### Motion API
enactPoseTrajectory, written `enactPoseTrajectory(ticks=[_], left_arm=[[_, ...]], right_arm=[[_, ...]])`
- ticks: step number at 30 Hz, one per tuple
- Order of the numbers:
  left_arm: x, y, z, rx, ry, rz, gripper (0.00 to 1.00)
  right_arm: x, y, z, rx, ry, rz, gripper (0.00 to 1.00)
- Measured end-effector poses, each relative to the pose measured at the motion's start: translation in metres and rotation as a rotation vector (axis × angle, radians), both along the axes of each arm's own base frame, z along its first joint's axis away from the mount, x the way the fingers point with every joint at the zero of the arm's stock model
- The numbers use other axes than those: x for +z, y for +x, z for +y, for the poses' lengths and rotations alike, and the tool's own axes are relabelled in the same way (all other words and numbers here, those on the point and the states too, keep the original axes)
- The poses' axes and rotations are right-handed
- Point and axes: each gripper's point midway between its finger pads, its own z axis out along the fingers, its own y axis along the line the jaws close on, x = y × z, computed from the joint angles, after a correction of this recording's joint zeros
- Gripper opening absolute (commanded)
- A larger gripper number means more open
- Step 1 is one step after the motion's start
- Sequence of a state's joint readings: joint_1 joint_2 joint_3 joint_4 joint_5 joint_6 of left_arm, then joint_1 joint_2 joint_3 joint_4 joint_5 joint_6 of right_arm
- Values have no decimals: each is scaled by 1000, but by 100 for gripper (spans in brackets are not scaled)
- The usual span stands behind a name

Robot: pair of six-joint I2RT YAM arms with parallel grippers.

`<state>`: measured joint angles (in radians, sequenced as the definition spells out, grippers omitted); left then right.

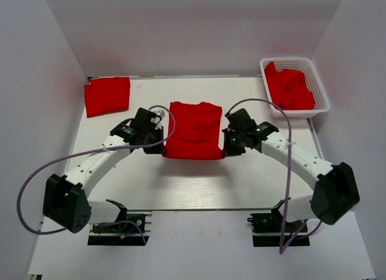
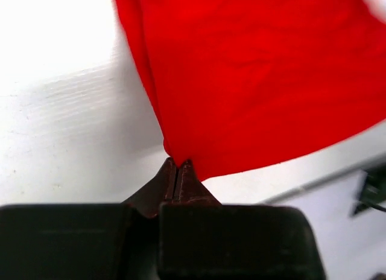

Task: Fold and stack the t-shirts
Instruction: Fold the long partially folded tshirt into a neat square

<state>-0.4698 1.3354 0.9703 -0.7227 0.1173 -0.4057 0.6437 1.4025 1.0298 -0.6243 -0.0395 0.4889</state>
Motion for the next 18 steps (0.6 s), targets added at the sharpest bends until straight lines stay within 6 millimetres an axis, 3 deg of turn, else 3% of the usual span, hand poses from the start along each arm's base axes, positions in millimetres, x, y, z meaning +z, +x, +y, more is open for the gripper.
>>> enactPoseTrajectory(ticks=[4,9,13,18], left_arm=[[55,4,-8,-9,-73,-83,0],[104,29,-17,1,-120,-203,0],[113,61,-16,74,-82,-239,0],[93,102,-16,143,-13,-236,0]], right_arm=[[34,-5,-4,8,34,-46,0],[68,15,-8,-28,24,-146,0],[80,45,-6,-77,-5,-182,0],[76,85,-2,-117,-45,-187,0]])
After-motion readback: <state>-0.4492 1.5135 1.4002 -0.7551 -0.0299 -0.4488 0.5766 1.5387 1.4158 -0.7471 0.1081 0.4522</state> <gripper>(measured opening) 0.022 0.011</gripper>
